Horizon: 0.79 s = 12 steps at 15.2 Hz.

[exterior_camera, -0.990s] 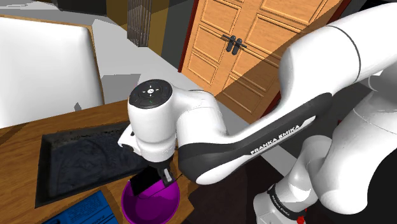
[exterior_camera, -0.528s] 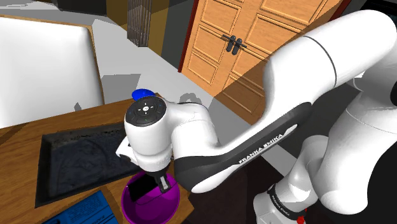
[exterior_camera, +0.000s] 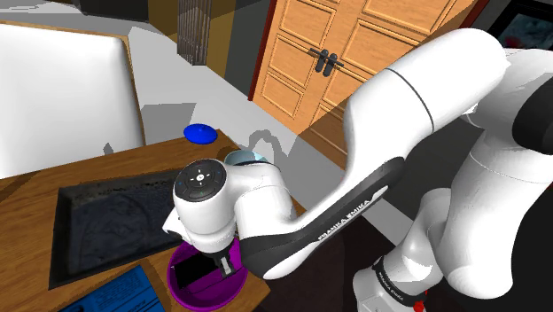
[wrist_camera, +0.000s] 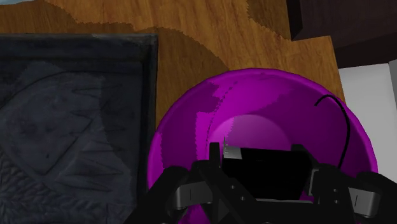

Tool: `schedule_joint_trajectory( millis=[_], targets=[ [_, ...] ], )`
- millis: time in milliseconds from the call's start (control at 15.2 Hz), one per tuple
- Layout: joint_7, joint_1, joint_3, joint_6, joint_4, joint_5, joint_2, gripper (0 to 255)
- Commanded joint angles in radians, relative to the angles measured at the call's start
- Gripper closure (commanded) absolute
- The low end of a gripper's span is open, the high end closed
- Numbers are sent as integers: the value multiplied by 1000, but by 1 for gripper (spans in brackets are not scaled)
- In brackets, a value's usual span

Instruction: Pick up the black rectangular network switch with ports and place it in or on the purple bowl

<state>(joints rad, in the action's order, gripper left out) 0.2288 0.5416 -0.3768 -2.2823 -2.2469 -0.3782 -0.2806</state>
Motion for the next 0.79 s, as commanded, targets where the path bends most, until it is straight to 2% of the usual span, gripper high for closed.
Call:
schedule_joint_trajectory(
  millis=[0,462,528,726],
  targets=[
    [-8,2,3,-15,1,-9,-11,255],
    [-8,2,3,-15,1,-9,-11,255],
    [-9,3,3,-16,-1,-9,-11,0],
    [-8,2,4,-17,0,-10,-12,0]
  ],
)
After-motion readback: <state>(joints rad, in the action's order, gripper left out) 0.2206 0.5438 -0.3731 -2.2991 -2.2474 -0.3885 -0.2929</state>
